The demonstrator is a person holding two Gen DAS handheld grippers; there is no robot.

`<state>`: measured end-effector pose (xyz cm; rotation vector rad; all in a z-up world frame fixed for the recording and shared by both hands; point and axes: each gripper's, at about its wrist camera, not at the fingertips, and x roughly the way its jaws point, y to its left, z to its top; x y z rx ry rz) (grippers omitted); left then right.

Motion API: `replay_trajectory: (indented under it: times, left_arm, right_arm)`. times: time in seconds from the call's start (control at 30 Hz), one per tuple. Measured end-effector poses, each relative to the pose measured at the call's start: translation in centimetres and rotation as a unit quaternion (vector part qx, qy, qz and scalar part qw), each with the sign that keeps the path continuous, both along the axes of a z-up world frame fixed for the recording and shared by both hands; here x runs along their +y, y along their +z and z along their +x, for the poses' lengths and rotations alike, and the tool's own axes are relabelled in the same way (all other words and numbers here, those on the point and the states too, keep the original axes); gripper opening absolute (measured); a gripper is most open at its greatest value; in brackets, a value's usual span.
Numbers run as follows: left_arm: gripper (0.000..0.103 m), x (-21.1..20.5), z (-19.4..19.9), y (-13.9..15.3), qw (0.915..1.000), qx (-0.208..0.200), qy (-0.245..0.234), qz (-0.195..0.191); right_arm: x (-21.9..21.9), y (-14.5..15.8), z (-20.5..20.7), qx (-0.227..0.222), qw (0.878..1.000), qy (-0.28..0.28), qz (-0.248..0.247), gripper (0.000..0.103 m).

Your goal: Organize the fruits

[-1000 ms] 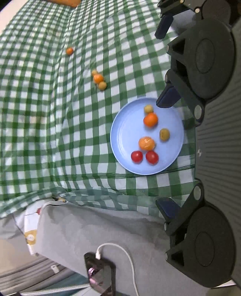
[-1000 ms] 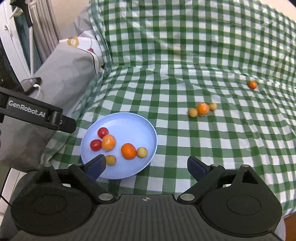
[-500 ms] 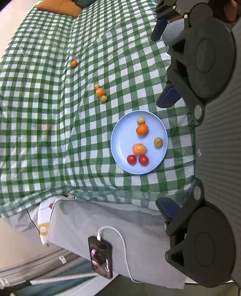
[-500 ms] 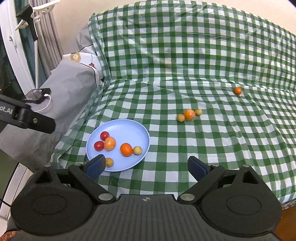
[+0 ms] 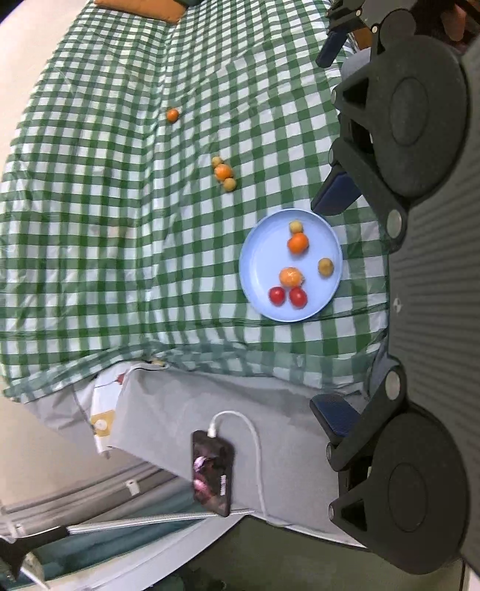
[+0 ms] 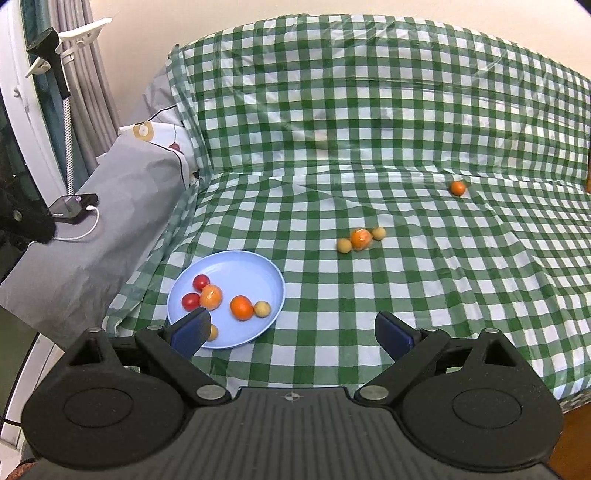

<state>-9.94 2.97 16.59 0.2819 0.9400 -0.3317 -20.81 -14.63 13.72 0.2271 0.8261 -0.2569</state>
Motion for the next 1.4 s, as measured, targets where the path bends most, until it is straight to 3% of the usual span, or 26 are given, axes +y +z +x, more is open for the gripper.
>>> replay_trajectory:
  times: [0.17, 0.43, 0.7, 1.1, 1.2, 1.4]
  left_arm:
    - [0.103, -0.1, 0.4, 2.4, 0.9998, -0.016, 0.006, -0.004]
    - [0.103, -2.0, 1.1, 6.6, 0.9988, -0.031, -0.036, -0.017]
    - [0.103, -4.7, 2.3, 10.1, 0.9942, -0.033, -0.078, -0.066]
    - [0.103, -5.3, 5.9, 10.7, 0.9917, -0.036, -0.058, -0.109]
    - [0.103, -5.8, 7.0, 10.1, 0.9928, -0.026, -0.051, -0.105]
    - [0.103, -8.3, 7.3, 9.3, 0.9922, -0.024, -0.084, -0.089]
  right_arm:
    - [-1.2, 0.1, 0.0, 0.008, 1.0, -0.016, -0.003, 0.096]
    - [-3.2, -0.2, 0.5, 0.022, 0.999, -0.033, -0.005, 0.096]
    - [-5.1, -1.2, 1.9, 0.034, 0.998, -0.052, -0.003, 0.096]
    - [-7.4, -2.7, 3.2, 0.048, 0.997, -0.067, 0.003, 0.096]
    - [-7.9, -3.0, 3.5, 0.05, 0.996, -0.073, 0.004, 0.096]
    - [-9.2, -3.6, 3.9, 0.049, 0.996, -0.08, 0.004, 0.096]
